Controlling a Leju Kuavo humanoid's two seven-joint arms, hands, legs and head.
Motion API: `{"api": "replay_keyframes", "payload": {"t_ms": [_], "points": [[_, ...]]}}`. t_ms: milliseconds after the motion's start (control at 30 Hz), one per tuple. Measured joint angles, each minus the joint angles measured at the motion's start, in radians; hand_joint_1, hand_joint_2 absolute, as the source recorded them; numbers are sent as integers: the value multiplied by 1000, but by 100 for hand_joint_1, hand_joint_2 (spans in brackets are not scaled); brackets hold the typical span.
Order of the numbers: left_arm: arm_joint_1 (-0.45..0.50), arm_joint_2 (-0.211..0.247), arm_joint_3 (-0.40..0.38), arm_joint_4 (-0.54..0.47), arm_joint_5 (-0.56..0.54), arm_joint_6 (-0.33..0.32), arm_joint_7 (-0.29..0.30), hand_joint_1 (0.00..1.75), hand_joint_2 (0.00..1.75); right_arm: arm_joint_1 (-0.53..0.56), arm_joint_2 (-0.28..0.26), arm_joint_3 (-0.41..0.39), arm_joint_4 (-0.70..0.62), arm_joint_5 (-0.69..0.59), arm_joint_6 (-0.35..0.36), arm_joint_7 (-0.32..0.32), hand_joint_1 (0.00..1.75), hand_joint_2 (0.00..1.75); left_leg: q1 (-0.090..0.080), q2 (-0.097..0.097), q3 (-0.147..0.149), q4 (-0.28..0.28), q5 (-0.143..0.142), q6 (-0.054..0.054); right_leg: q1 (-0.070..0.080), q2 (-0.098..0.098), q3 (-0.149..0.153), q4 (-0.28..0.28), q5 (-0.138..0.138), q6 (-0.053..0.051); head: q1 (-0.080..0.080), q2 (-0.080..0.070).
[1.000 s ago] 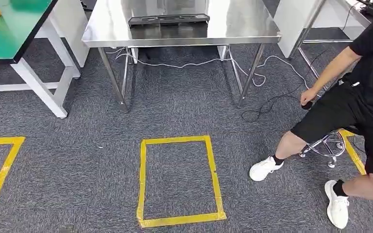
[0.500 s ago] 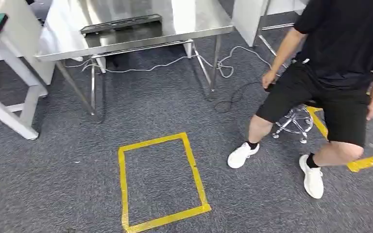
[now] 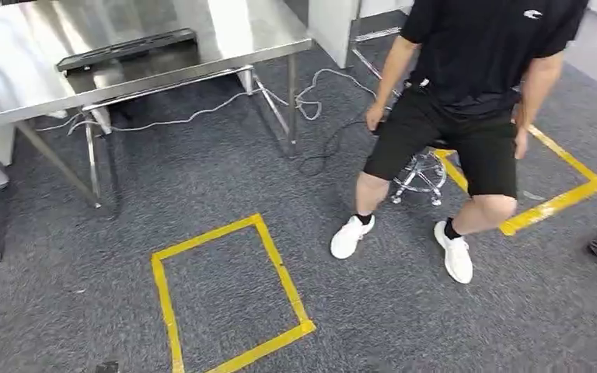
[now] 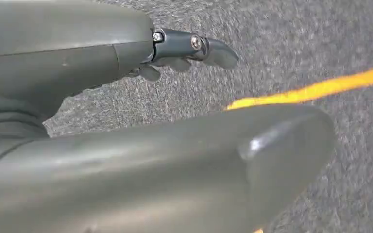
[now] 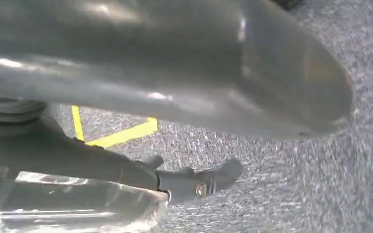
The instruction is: Take the parts from the cabinet and place them on the table.
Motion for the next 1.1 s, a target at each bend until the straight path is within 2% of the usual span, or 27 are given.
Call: {"api": "replay_keyframes", "payload": {"t_ms": [33,67,100,133,167,200,233,333,367,400,433,500,533,567,633,667,700,767,800,833,867,900,933,1000,1033,1067,1100], "points": [[0,-1,0,0,0,0,0,0,0,1,-2,2,0,0,0,0,0,0,3,13,-1,0,0,-5,-8,-4,-2,4,7,12,0,0],[-1,-2,0,0,0,0,0,0,0,3,-5,2,0,0,0,0,0,0,6,27,-1,1,0,-11,-17,-9,28,-48,34,32,0,0],[-1,-5,0,0,0,0,0,0,0,5,-6,3,0,0,0,0,0,0,11,39,-2,6,-2,-21,-26,-22,77,-140,70,52,0,0],[-2,-5,0,0,0,0,0,0,0,5,-6,3,0,0,0,0,0,0,15,50,-5,18,-8,-32,-34,-50,137,-248,104,69,0,0],[-2,-4,0,0,0,0,0,0,0,1,-5,3,0,2,0,0,0,0,13,62,-9,33,-14,-44,-36,-97,165,-300,107,69,3,0],[-2,0,0,-1,-2,0,1,0,0,-3,-1,4,0,3,1,1,0,0,7,72,-14,43,-25,-58,-22,-93,155,-293,113,58,5,0],[-2,0,0,-1,-3,-1,1,0,0,-6,-2,4,0,3,1,1,0,0,6,79,-12,43,-29,-65,-25,-77,152,-286,114,43,-1,0],[-5,-2,0,0,-6,-4,2,0,0,0,-3,4,0,4,1,4,0,0,21,104,-10,51,-34,-72,-32,-40,144,-286,125,24,-8,0],[-5,0,0,0,-7,-5,3,0,0,1,0,4,0,4,1,5,0,0,28,67,-15,71,-60,-78,-34,-34,143,-287,131,14,-8,0],[-2,0,0,0,-8,-3,6,0,0,3,0,4,1,7,1,10,0,0,29,23,-36,127,-113,-79,-32,-26,139,-287,135,7,-8,0],[2,0,0,0,-10,-2,8,0,0,3,0,4,1,10,1,14,0,0,27,-7,-71,219,-172,-80,-29,-13,133,-287,139,1,-13,0],[7,1,0,0,-10,2,13,0,0,3,2,5,1,11,1,19,0,0,26,-23,-133,370,-240,-77,-21,12,122,-286,146,-6,-14,0],[9,1,0,0,-11,3,14,0,0,5,3,5,1,11,1,20,0,0,26,-25,-137,387,-238,-72,-18,26,119,-286,150,-7,-14,0],[9,1,0,0,-12,4,14,0,0,7,3,5,1,11,1,22,0,0,26,-27,-119,357,-215,-66,-16,40,118,-286,152,-4,-14,0],[9,1,0,0,-12,5,14,0,0,8,3,5,1,11,2,22,0,0,25,-47,-28,195,-133,-50,-13,68,118,-286,158,0,-14,0],[9,2,0,0,-13,7,14,0,0,7,5,5,1,11,2,22,0,0,24,-97,24,104,-101,-38,-13,81,117,-286,162,4,-15,0],[9,4,1,0,-14,8,14,0,0,5,8,5,1,11,2,22,0,0,19,-133,40,66,-99,-33,-4,91,113,-282,164,9,-14,0],[9,4,0,0,-15,9,14,0,0,5,8,5,1,11,2,22,0,0,12,-102,36,69,-95,-39,-6,111,103,-284,174,23,-15,0],[8,4,0,0,-15,9,14,0,0,8,8,5,1,11,2,22,0,0,5,-89,36,68,-91,-36,-8,123,99,-289,180,33,-14,0],[7,3,0,0,-15,9,14,0,0,11,8,5,2,12,2,22,0,0,5,-75,38,54,-78,-30,-2,134,86,-292,186,42,-14,0],[6,2,0,0,-16,9,14,0,0,10,6,5,3,12,2,22,0,0,10,-59,38,42,-64,-26,-4,77,79,-268,174,35,-12,0],[7,1,0,0,-16,9,14,0,0,9,5,6,3,15,2,23,0,0,6,-50,33,38,-60,-18,0,30,53,-224,140,27,-8,0],[10,2,0,0,-16,9,16,0,0,6,5,6,3,16,2,23,0,0,3,-34,28,38,-57,-15,-2,10,19,-151,100,20,-4,0],[14,2,1,0,-16,10,17,0,0,5,5,8,3,18,5,25,0,0,-3,2,16,39,-51,-12,-5,-2,-49,10,32,19,-2,0],[14,2,2,0,-16,10,17,0,0,6,4,9,3,20,8,25,0,0,-6,16,11,40,-48,-12,-6,-4,-55,42,23,27,-2,0],[14,1,2,0,-16,10,18,0,0,8,3,10,3,21,8,28,0,0,-8,30,7,40,-46,-14,-6,-5,-33,20,31,34,-2,0],[14,1,2,0,-16,10,18,0,0,9,2,10,3,21,8,29,0,0,-9,43,5,40,-45,-16,-6,-11,16,-48,51,42,-1,0]]}}
